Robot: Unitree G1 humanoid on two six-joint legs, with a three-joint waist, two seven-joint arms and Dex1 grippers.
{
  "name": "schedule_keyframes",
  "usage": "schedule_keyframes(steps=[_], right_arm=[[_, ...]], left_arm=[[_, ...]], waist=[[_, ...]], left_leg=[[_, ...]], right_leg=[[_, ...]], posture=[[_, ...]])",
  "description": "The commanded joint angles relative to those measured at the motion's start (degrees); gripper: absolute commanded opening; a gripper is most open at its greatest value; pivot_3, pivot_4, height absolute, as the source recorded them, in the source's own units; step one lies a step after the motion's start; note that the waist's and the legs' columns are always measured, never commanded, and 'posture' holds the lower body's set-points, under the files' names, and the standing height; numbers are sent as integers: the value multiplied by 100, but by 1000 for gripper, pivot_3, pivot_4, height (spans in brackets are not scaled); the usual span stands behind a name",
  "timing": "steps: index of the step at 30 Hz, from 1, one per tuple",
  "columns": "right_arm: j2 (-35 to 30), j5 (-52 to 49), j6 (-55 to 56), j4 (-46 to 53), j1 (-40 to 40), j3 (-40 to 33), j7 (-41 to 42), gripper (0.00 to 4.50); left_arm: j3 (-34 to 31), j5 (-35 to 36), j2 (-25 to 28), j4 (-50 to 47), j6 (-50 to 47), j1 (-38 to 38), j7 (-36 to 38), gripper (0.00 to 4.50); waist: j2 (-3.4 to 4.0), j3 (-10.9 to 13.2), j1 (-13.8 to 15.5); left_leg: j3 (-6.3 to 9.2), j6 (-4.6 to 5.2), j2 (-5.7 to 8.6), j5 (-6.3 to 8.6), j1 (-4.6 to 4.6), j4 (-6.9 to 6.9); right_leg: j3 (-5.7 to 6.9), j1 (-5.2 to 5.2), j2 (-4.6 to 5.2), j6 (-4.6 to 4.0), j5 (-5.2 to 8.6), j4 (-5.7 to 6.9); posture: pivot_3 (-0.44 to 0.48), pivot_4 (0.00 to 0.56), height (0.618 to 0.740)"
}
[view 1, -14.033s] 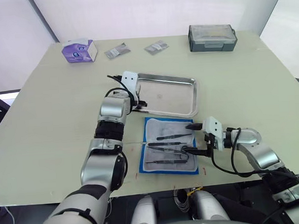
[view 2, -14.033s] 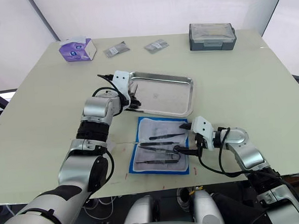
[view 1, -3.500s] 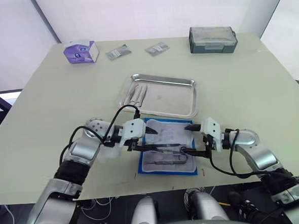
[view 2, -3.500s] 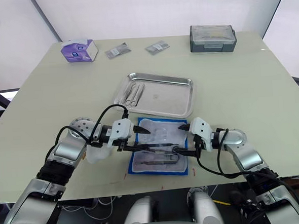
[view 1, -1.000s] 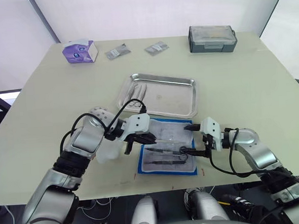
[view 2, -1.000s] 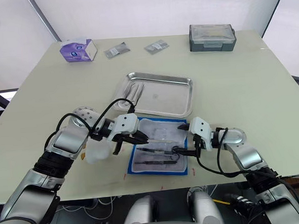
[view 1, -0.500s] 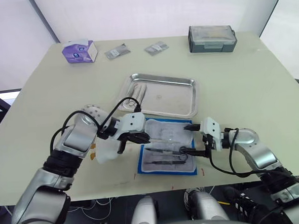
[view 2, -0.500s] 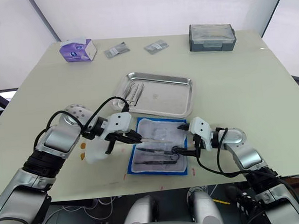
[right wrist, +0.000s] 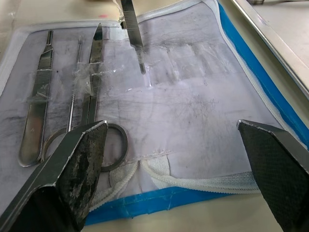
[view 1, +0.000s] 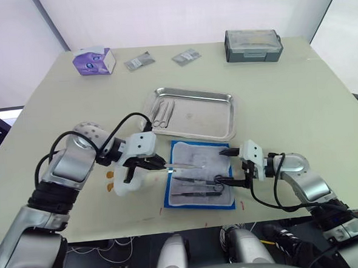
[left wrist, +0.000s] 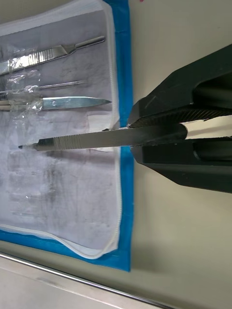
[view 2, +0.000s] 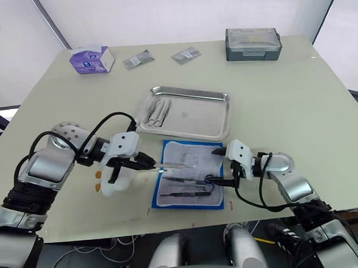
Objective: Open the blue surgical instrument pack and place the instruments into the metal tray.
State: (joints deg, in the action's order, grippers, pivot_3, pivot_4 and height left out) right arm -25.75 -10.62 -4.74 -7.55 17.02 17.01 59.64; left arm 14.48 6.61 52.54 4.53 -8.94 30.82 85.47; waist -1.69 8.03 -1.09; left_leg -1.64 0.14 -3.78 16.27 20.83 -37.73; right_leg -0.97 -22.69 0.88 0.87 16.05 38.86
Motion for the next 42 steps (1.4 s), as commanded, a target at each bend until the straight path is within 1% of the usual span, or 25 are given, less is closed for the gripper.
schedule_keyframes(steps=[1,5,8,12,15,17,20,25,27,29,31,33,35,39,42], right_arm=[[-48,539,-204,-589,-226,490,25,4500],[-53,539,-194,-612,-202,481,43,4500],[-56,547,-182,-626,-208,491,43,4500],[-61,538,-184,-618,-205,492,46,4500],[-56,541,-171,-636,-194,495,56,4500],[-59,544,-160,-645,-190,495,63,4500],[-58,553,-144,-656,-178,502,68,4500],[-64,565,-114,-663,-176,506,71,4500],[-68,570,-109,-662,-178,513,77,4500],[-66,572,-106,-652,-186,525,81,4500],[-72,574,-100,-642,-196,528,82,4500],[-86,580,-89,-647,-193,525,86,4500],[-97,583,-81,-660,-183,520,92,4500],[-103,583,-92,-655,-180,524,86,4500],[-108,579,-90,-671,-172,524,84,4500]], left_arm=[[-419,226,237,-128,15,38,41,50],[-660,415,466,-212,-156,-27,164,50],[-850,537,749,-311,-106,-243,295,50],[-1089,774,935,-443,-259,-398,319,50],[-1257,957,894,-496,-534,-354,107,50],[-1344,1030,753,-561,-782,-278,-165,50],[-1454,1061,351,-778,-1316,-170,-964,50],[-1559,1214,-157,-1296,-2008,-240,-1793,50],[-1528,1238,-360,-1446,-2394,-174,-2183,50],[-1388,1132,-614,-1506,-3115,15,-2778,50],[-1350,1013,-891,-1546,-3314,108,-3253,50],[-1309,868,-1527,-1525,-3707,314,-4098,50],[-1274,747,-1978,-1523,-4031,455,-4692,50],[-1256,528,-2553,-1471,-4434,565,-5532,50],[-1286,375,-3000,-1364,-4643,665,-6168,50]], waist=[[-2,2,-6],[-3,3,-6],[-2,3,-14],[-6,1,2],[-9,3,6],[-8,3,9],[-10,2,20],[-14,2,3],[-15,1,11],[-16,1,13],[-18,0,11],[-14,-1,18],[-31,-8,33],[-29,-8,-22],[-30,-8,-8]], left_leg=[[-2,0,0,0,0,0],[-4,0,-8,0,0,0],[-16,0,-17,0,-5,3],[-29,0,-21,0,-15,21],[-31,0,-26,0,-15,21],[-32,0,-27,0,-16,21],[-33,0,-27,0,-17,22],[-36,0,-27,0,-17,23],[-36,-1,-30,0,-17,24],[-35,-1,-29,0,-18,24],[-32,-1,-29,0,-19,24],[-34,-1,-29,0,-19,24],[-32,-1,-28,0,-18,24],[-31,-1,-28,0,-20,25],[-26,-2,-28,-1,-16,27]], right_leg=[[-1,0,0,0,0,0],[-1,-1,-4,-1,0,0],[-9,-2,-9,-1,0,-1],[-14,-2,-9,-3,2,-3],[-14,-3,-11,-4,2,-3],[-14,-3,-12,-5,3,-2],[-15,-3,-13,-4,2,-3],[-21,-3,-15,-3,1,-2],[-25,-3,-18,-4,1,-3],[-26,-2,-18,-4,1,-3],[-26,-2,-18,-4,0,-2],[-26,-2,-21,-5,0,-2],[-23,0,-20,-5,-1,-3],[-41,-1,-20,-6,-3,-3],[-49,-1,-19,-8,-3,-6]], posture=[[0,150,731],[0,150,731],[0,150,731],[0,150,731],[0,150,731],[0,150,731],[0,150,731],[0,150,731],[0,150,731],[0,150,731],[0,150,731],[0,150,731],[0,150,731],[0,150,731],[0,150,731]])
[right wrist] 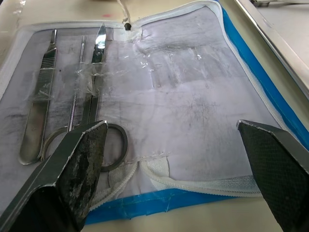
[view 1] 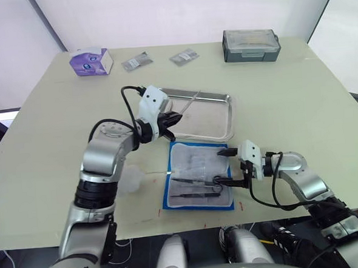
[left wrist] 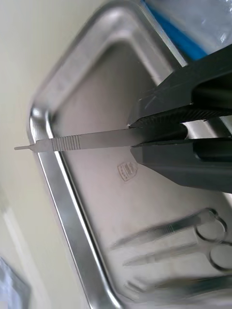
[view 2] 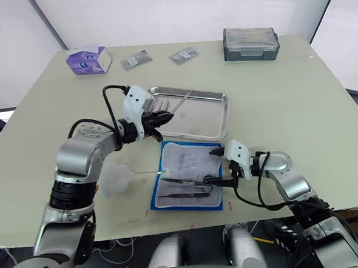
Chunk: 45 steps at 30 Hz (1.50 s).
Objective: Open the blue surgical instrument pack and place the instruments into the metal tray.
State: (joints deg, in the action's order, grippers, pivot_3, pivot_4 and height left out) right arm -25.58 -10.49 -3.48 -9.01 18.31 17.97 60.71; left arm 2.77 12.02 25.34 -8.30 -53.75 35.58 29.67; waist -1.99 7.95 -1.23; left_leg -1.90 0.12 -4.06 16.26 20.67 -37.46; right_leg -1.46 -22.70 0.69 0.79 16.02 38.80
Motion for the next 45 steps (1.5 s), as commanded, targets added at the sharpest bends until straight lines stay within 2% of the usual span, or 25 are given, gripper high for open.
schedule_keyframes(steps=[1,5,10,18,45], right_arm=[[-127,567,-215,-528,-302,429,-25,4500],[-145,569,-226,-513,-312,421,-46,4500],[-164,567,-234,-477,-347,422,-57,4500],[-134,569,-244,-453,-376,440,-98,4500],[-88,573,-239,-513,-357,449,-161,4500]], left_arm=[[-154,-193,-436,-72,-250,212,-782,50],[-112,-358,-962,6,-514,240,-1406,50],[-118,-612,-1304,342,-637,384,-2009,50],[-37,-904,-1413,845,-625,502,-2455,50],[-74,-957,-1386,1469,-376,582,-2432,50]], waist=[[0,0,10],[0,-1,7],[1,-1,12],[0,-2,13],[0,-2,9]], left_leg=[[0,0,0,0,0,0],[0,0,3,0,-2,0],[4,-1,3,-1,-2,0],[9,-2,7,-1,-3,0],[10,-5,7,-2,-3,0]], right_leg=[[-1,0,0,0,0,0],[-4,1,4,0,-1,2],[-2,2,3,-1,-2,3],[-1,2,6,-1,-2,3],[2,3,7,-2,-2,3]], posture=[[0,150,731],[0,150,731],[0,150,731],[0,150,731],[0,150,731]])
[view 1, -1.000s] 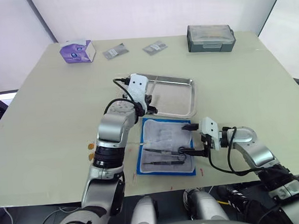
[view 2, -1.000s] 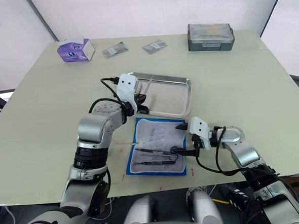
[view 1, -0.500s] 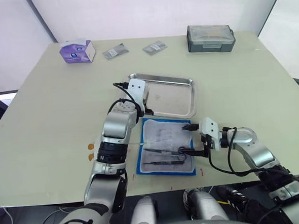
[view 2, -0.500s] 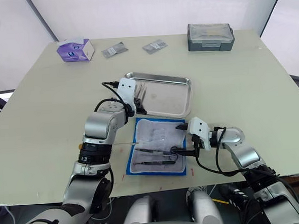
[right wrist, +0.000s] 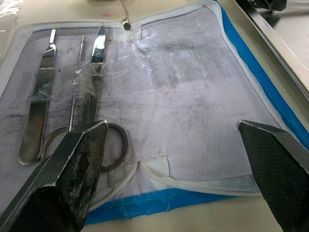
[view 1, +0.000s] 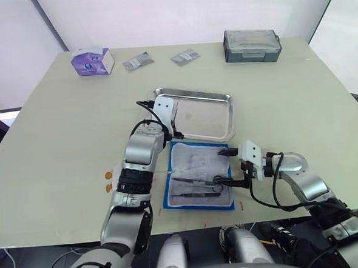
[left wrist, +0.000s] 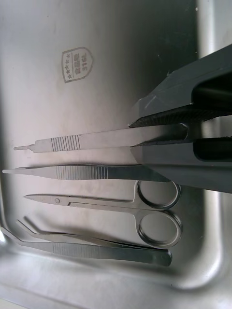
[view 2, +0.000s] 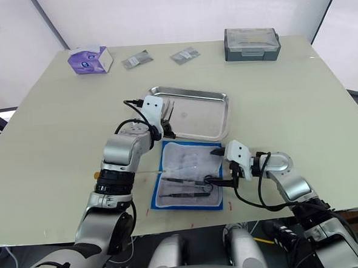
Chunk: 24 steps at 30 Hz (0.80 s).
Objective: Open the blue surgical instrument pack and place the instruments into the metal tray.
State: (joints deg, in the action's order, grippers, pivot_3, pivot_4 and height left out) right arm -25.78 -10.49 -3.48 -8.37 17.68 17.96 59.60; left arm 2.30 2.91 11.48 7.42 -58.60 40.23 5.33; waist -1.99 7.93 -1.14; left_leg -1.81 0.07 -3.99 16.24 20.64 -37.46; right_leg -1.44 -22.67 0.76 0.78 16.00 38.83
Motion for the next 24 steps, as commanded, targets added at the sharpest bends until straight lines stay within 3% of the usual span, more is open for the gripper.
schedule_keyframes(steps=[1,4,6,7,11,12,13,15,24], right_arm=[[-68,573,-238,-578,-293,449,-51,4500],[-59,577,-224,-615,-267,450,-44,4500],[-57,577,-215,-624,-262,451,-40,4500],[-58,579,-210,-624,-264,451,-40,4500],[-54,586,-200,-632,-263,456,-34,4500],[-55,587,-198,-631,-266,456,-34,4500],[-56,588,-196,-631,-267,456,-36,4500],[-53,593,-191,-638,-264,456,-43,4500],[-38,601,-166,-641,-268,467,-48,4500]], left_arm=[[-36,-39,-2,-123,98,116,5,50],[-97,19,-23,-181,83,120,27,50],[-108,1,-28,-169,88,132,-11,998],[-110,-3,-28,-168,85,136,-22,1144],[-80,-23,-11,-157,78,161,-24,3023],[-80,-22,-13,-178,64,162,-24,3023],[-79,-19,-14,-218,36,169,-22,3717],[-63,-13,-10,-322,-10,189,-8,4477],[-19,210,68,-996,-244,323,366,4477]], waist=[[0,0,0],[0,0,0],[0,0,-2],[0,0,-3],[0,0,-3],[0,0,-4],[0,0,-4],[0,0,-4],[0,0,-6]], left_leg=[[0,0,0,0,0,0],[0,0,0,0,0,0],[0,0,0,0,0,0],[0,0,0,0,0,0],[0,-1,0,0,-1,0],[0,-1,0,0,-1,0],[0,-1,0,0,-1,0],[0,-1,0,-1,-1,0],[-1,-4,0,-2,-1,1]], right_leg=[[0,0,0,0,0,0],[0,0,0,0,0,0],[0,0,0,0,0,0],[0,0,0,0,0,0],[1,0,-1,0,0,1],[1,0,-1,0,0,1],[0,0,-1,0,0,1],[1,0,-1,0,0,1],[0,0,-1,0,0,1]], posture=[[0,150,731],[0,150,731],[0,150,731],[0,150,731],[0,150,731],[0,150,731],[0,150,731],[0,150,731],[0,150,731]])
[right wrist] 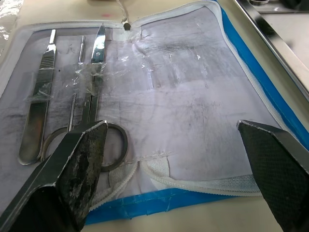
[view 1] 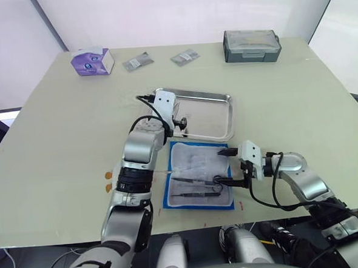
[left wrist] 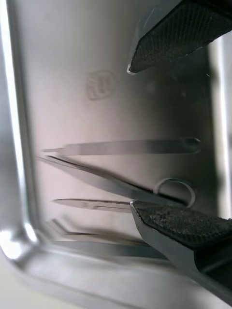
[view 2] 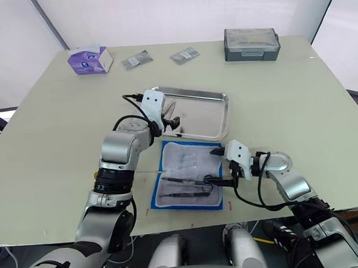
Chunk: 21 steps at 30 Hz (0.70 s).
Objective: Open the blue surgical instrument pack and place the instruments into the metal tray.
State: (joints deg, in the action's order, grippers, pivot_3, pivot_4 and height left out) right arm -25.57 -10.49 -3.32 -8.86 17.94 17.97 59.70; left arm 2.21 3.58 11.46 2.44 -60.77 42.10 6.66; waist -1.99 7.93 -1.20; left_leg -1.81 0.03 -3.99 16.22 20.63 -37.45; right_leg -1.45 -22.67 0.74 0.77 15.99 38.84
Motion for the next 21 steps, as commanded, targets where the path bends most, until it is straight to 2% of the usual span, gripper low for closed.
schedule_keyframes(steps=[1,6,9,12,18,21], right_arm=[[-57,602,-183,-587,-297,469,-60,4500],[-49,603,-194,-571,-301,477,-64,4500],[-46,611,-186,-585,-289,486,-58,4500],[-50,608,-182,-600,-274,480,-49,4500],[-102,598,-195,-561,-291,472,-14,4500],[-143,591,-211,-525,-306,460,-2,4500]], left_arm=[[4,211,119,-606,79,129,378,4477],[169,544,682,-931,645,-112,1397,4477],[314,668,1297,-979,1585,-499,2362,4477],[234,1067,1855,-903,2657,-943,3748,4477],[-26,1848,2227,-693,3765,-1451,5465,4477],[-23,1938,2571,-567,4201,-1730,6188,4477]], waist=[[0,0,-1],[1,0,-39],[7,2,-86],[1,3,-92],[6,3,-85],[9,4,-98]], left_leg=[[0,0,0,0,0,0],[1,-18,0,-10,0,5],[0,-22,0,-12,-2,11],[-2,-24,2,-13,2,10],[-6,-22,2,-12,3,12],[-7,-21,2,-11,2,12]], right_leg=[[0,0,0,0,0,0],[0,0,2,0,0,0],[0,0,3,0,0,-1],[8,-1,11,0,0,-4],[14,-1,14,-2,1,-5],[14,-1,10,-3,2,-6]], posture=[[0,150,731],[0,150,731],[0,150,731],[0,150,731],[0,150,731],[0,150,731]])
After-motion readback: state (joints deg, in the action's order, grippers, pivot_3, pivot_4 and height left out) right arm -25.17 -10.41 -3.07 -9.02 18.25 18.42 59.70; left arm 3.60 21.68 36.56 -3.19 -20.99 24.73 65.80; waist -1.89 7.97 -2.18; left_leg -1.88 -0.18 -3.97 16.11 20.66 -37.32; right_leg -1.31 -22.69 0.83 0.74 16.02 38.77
